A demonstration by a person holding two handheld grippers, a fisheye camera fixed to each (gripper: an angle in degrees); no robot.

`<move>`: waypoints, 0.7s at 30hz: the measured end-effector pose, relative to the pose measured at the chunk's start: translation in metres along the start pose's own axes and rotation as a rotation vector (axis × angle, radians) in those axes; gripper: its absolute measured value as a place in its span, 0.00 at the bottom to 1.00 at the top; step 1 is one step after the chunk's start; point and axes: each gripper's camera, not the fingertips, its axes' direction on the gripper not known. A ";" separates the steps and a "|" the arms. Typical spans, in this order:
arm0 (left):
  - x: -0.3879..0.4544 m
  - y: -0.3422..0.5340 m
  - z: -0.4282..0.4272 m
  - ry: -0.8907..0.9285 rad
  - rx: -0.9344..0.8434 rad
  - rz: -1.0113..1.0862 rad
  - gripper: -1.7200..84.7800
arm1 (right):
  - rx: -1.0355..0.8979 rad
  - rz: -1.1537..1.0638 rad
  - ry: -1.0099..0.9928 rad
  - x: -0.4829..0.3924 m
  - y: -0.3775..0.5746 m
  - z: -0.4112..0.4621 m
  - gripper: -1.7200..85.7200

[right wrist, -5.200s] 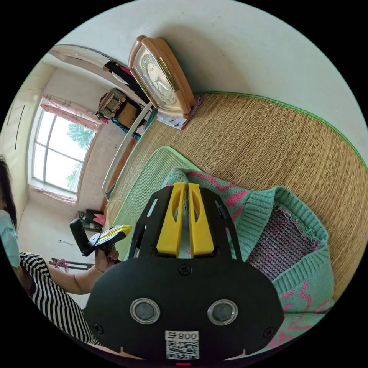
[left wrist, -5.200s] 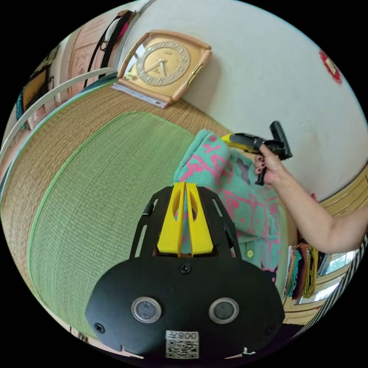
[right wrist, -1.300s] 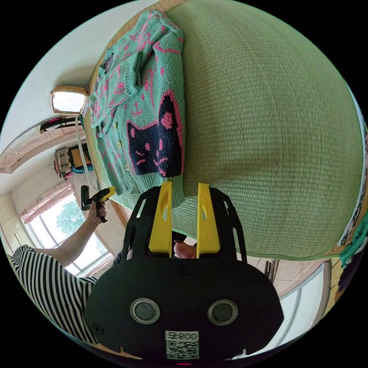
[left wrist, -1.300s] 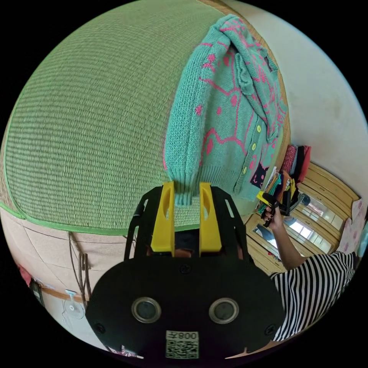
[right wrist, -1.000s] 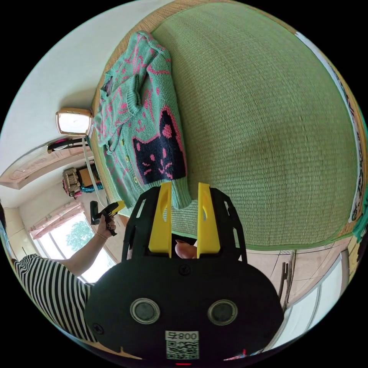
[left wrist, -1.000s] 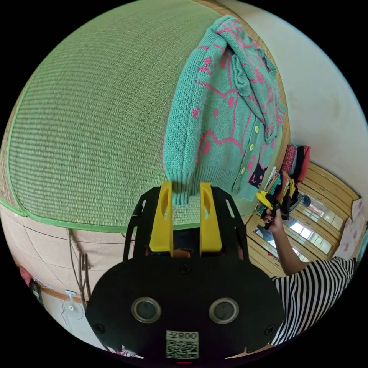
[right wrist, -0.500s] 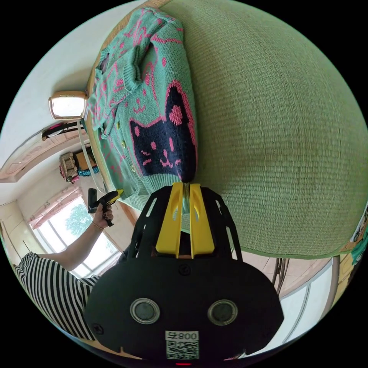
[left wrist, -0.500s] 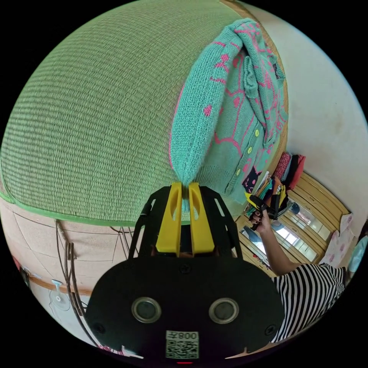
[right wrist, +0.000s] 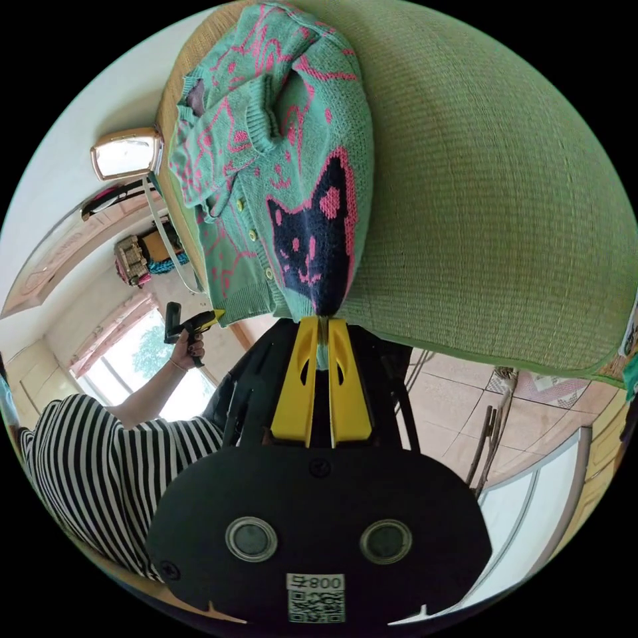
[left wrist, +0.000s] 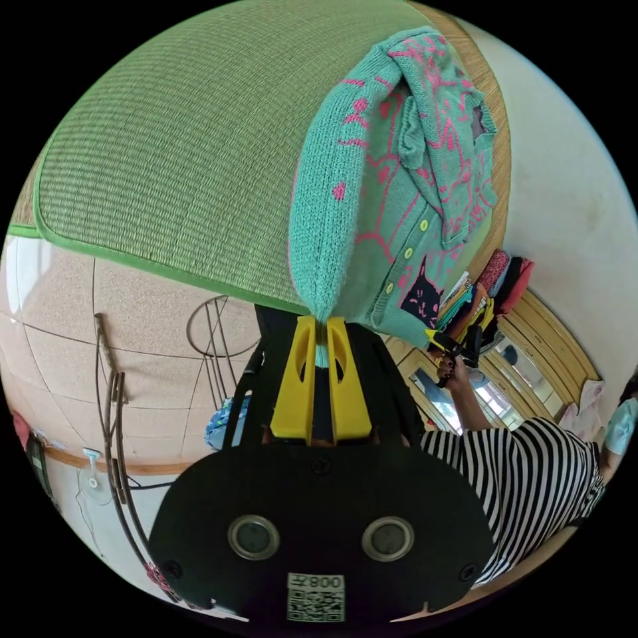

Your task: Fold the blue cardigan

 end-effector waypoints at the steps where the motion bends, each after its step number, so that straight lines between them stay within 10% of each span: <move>1: 0.002 -0.001 -0.001 0.022 0.002 -0.003 0.05 | 0.001 0.003 -0.014 -0.002 -0.002 -0.003 0.05; 21: 0.082 -0.108 -0.079 0.297 0.343 0.153 0.06 | 0.172 -0.232 0.059 -0.117 -0.107 -0.135 0.04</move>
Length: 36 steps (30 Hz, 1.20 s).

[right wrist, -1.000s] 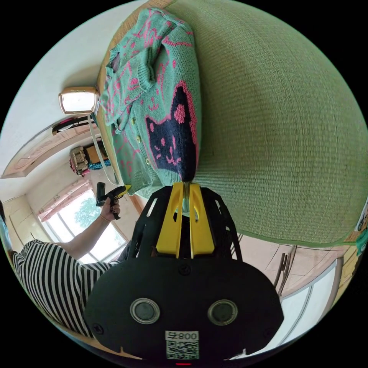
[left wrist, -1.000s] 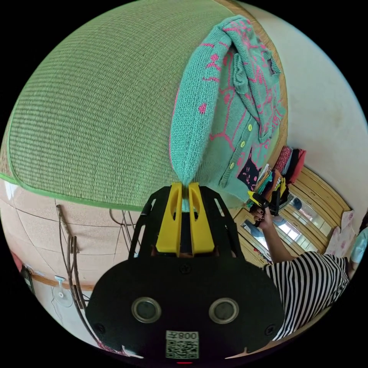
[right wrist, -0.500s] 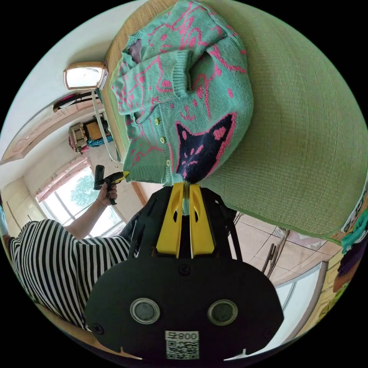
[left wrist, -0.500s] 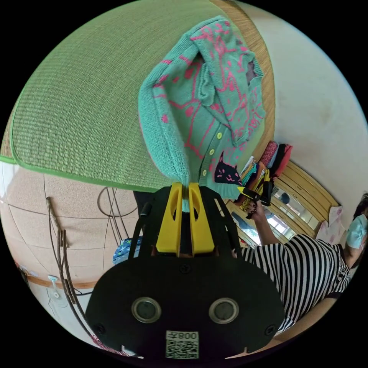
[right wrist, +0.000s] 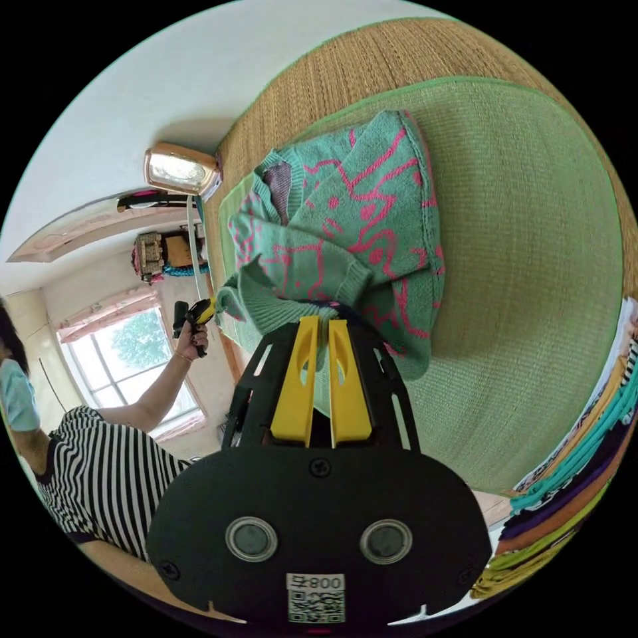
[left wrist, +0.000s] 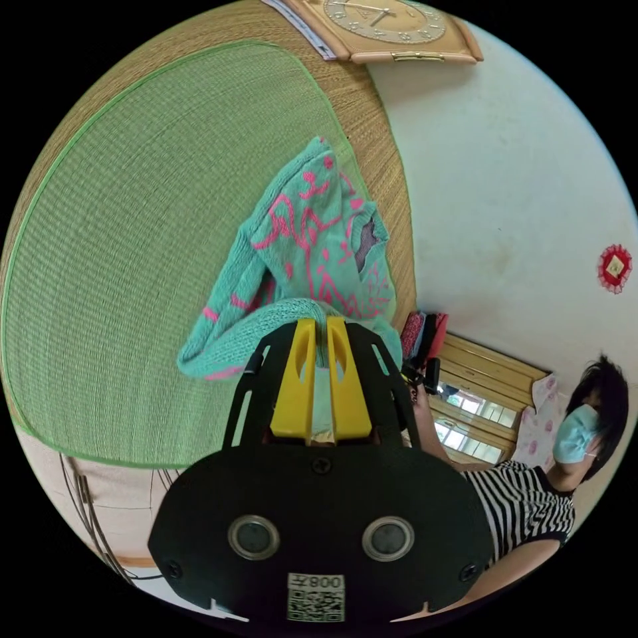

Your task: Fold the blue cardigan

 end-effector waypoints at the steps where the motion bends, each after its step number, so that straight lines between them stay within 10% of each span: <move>1: 0.002 -0.010 0.004 0.002 0.005 -0.003 0.06 | 0.010 0.012 -0.020 0.004 -0.011 -0.002 0.05; 29: 0.090 -0.091 0.102 0.131 0.078 -0.131 0.07 | 0.028 0.074 -0.214 -0.004 -0.049 -0.079 0.06; 36: 0.129 -0.074 0.124 0.108 0.253 -0.074 0.04 | 0.070 -0.083 0.332 -0.069 0.014 -0.055 0.10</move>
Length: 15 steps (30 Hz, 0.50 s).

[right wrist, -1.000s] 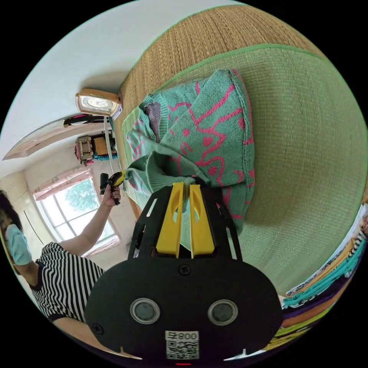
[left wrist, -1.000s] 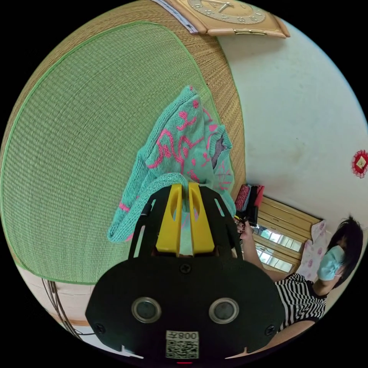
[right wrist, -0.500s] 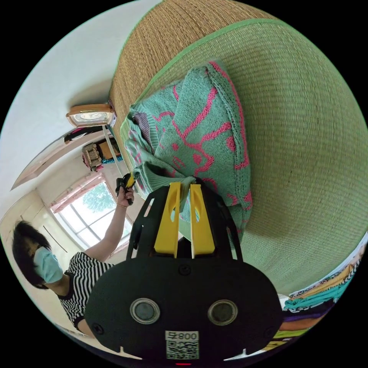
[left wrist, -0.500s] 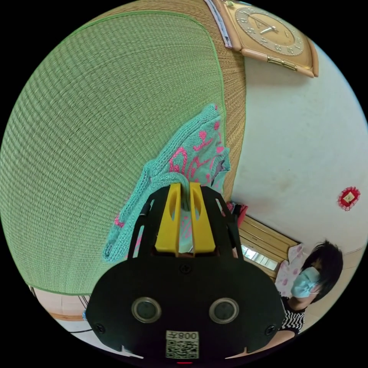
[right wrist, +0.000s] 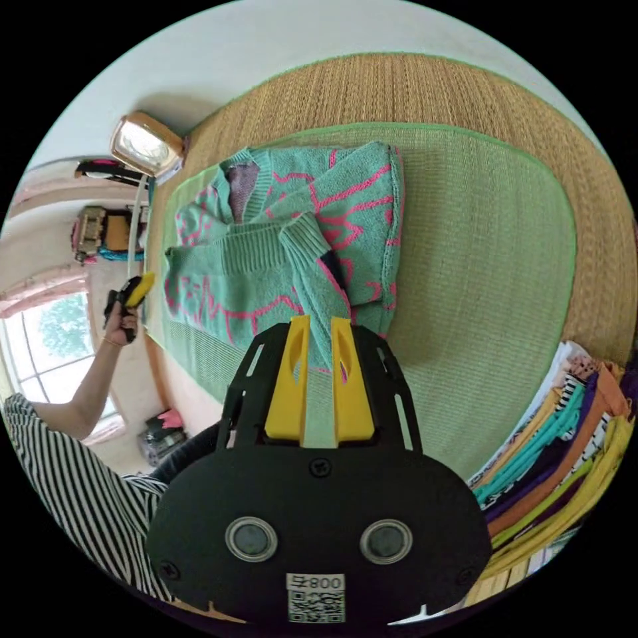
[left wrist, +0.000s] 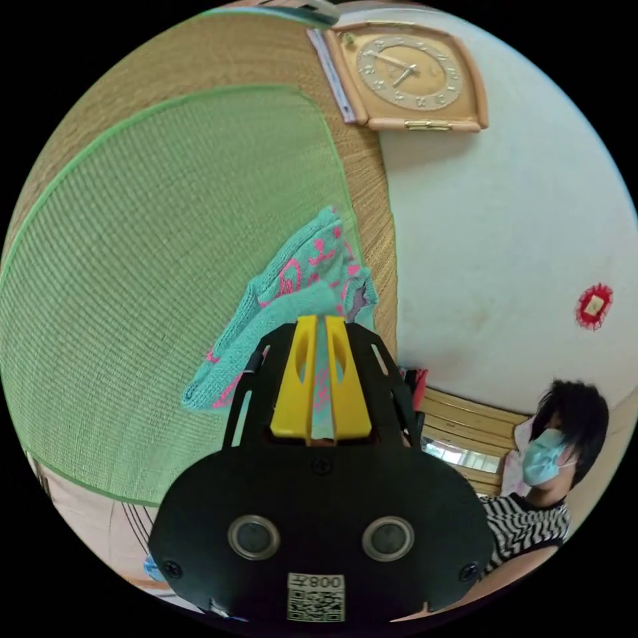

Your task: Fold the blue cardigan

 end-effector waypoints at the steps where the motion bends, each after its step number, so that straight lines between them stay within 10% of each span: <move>1: 0.010 0.005 0.005 -0.012 0.034 0.053 0.04 | -0.003 -0.018 0.080 -0.009 0.009 0.004 0.11; 15: 0.155 0.091 0.275 -0.155 -0.649 0.621 0.02 | 0.046 0.016 0.371 -0.017 0.097 0.022 0.09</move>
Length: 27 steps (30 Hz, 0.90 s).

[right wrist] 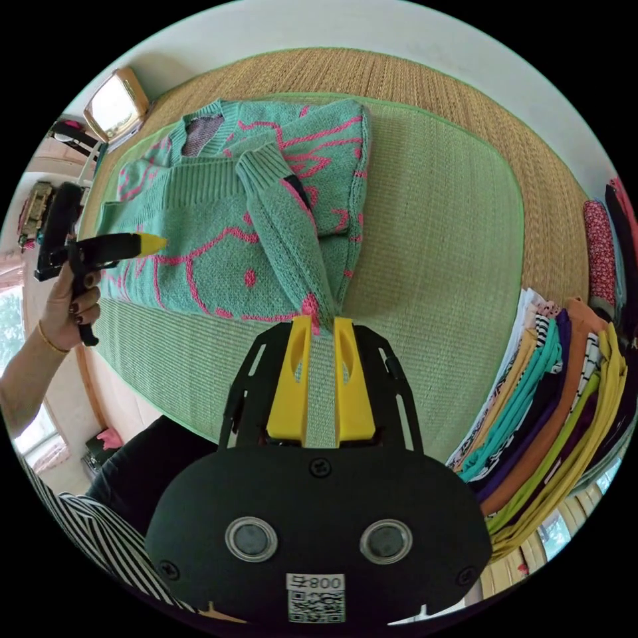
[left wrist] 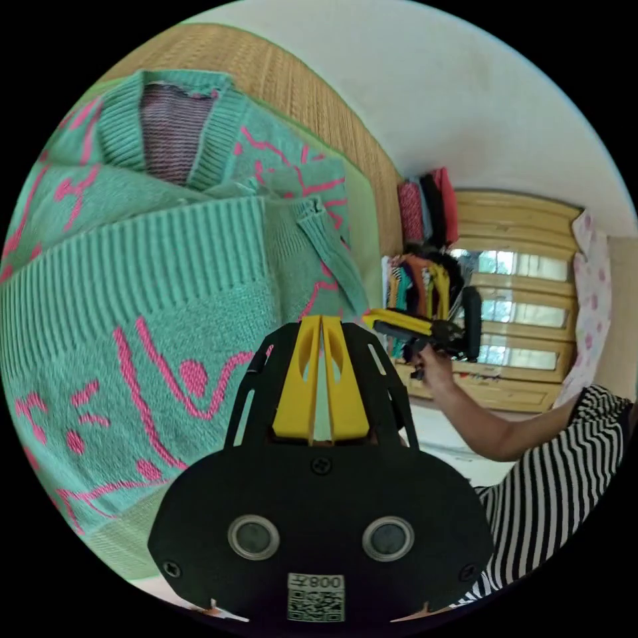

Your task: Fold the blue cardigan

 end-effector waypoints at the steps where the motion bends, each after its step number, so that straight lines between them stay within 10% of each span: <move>1: 0.009 -0.010 0.012 -0.057 -0.027 0.029 0.02 | 0.008 0.000 -0.040 0.007 0.003 -0.005 0.08; 27: 0.137 -0.171 0.161 -0.216 -0.068 0.315 0.02 | 0.136 0.154 -0.477 0.143 0.072 -0.026 0.07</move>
